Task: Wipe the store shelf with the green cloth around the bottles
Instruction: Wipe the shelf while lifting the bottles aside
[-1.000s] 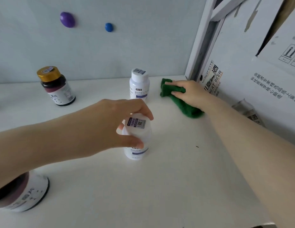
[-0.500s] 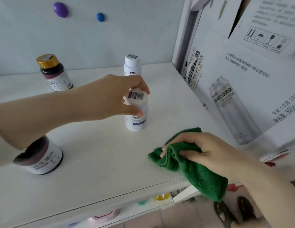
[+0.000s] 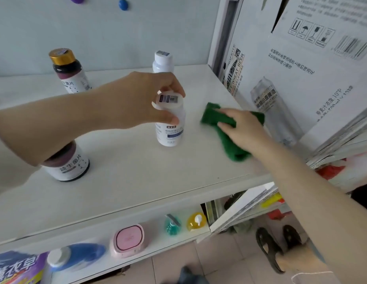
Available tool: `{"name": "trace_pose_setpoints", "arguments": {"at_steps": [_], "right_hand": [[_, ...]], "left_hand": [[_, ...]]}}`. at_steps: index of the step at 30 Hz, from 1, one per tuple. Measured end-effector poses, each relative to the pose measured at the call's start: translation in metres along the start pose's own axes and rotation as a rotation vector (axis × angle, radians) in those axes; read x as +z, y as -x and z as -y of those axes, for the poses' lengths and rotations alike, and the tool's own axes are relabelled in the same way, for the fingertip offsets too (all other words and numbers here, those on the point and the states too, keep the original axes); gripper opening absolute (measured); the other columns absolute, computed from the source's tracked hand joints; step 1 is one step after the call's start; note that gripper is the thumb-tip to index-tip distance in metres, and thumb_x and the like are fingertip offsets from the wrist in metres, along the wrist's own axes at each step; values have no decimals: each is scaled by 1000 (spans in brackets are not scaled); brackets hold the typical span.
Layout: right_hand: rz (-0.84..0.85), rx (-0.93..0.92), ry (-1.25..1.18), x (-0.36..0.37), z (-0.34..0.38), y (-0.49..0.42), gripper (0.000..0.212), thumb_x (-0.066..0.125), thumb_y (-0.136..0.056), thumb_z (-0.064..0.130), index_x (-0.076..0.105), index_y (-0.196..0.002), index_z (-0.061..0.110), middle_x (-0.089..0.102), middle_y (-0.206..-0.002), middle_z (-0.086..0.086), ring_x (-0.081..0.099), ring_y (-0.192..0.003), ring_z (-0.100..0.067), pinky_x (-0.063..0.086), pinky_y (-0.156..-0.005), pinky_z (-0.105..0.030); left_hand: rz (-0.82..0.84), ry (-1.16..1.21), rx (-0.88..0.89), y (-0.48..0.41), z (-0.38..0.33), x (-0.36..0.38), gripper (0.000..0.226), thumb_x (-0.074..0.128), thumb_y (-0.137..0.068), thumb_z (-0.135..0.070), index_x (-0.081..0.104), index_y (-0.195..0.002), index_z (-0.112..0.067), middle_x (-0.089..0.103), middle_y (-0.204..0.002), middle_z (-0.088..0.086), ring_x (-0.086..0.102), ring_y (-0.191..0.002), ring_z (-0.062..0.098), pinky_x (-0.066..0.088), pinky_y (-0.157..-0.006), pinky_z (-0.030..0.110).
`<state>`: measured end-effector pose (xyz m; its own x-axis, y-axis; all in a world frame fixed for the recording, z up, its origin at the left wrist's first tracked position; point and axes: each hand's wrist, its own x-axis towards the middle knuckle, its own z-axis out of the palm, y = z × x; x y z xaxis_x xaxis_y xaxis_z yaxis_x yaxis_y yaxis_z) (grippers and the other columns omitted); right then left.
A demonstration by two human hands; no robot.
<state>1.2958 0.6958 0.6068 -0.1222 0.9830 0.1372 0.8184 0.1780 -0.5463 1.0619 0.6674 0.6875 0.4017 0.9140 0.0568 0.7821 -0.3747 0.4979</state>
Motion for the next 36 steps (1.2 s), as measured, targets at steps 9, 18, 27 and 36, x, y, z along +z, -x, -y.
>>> {"name": "trace_pose_setpoints", "arguments": {"at_steps": [9, 18, 27, 36], "right_hand": [[310, -221, -428, 1, 63, 105, 43, 55, -86, 5, 63, -109, 40, 58, -104, 36, 51, -99, 21, 36, -82, 3], [13, 12, 44, 8, 14, -36, 38, 44, -95, 19, 45, -133, 23, 44, -142, 4, 37, -132, -16, 30, -106, -29], [240, -421, -38, 66, 69, -48, 43, 47, -94, 19, 41, -136, 28, 33, -146, 17, 21, -138, -2, 15, -104, -14], [240, -390, -62, 67, 62, -108, 42, 44, -94, 12, 44, -134, 24, 34, -146, 14, 28, -135, -5, 13, -97, -7]], "left_hand": [[-128, -114, 41, 1, 20, -19, 45, 65, -64, -60, 51, -106, -50, 60, -95, -27, 49, -79, -27, 31, -61, 6], [-170, -165, -34, 9, 32, -43, 47, 69, -68, -53, 52, -110, -45, 62, -101, -20, 55, -82, -12, 36, -58, 3], [-247, -164, -112, 15, 42, -62, 46, 69, -69, -48, 53, -112, -42, 62, -102, -19, 54, -82, -11, 33, -62, 8], [-282, -160, -110, 14, 50, -65, 48, 66, -65, -55, 52, -110, -46, 60, -96, -26, 48, -76, -28, 33, -56, -7]]}}
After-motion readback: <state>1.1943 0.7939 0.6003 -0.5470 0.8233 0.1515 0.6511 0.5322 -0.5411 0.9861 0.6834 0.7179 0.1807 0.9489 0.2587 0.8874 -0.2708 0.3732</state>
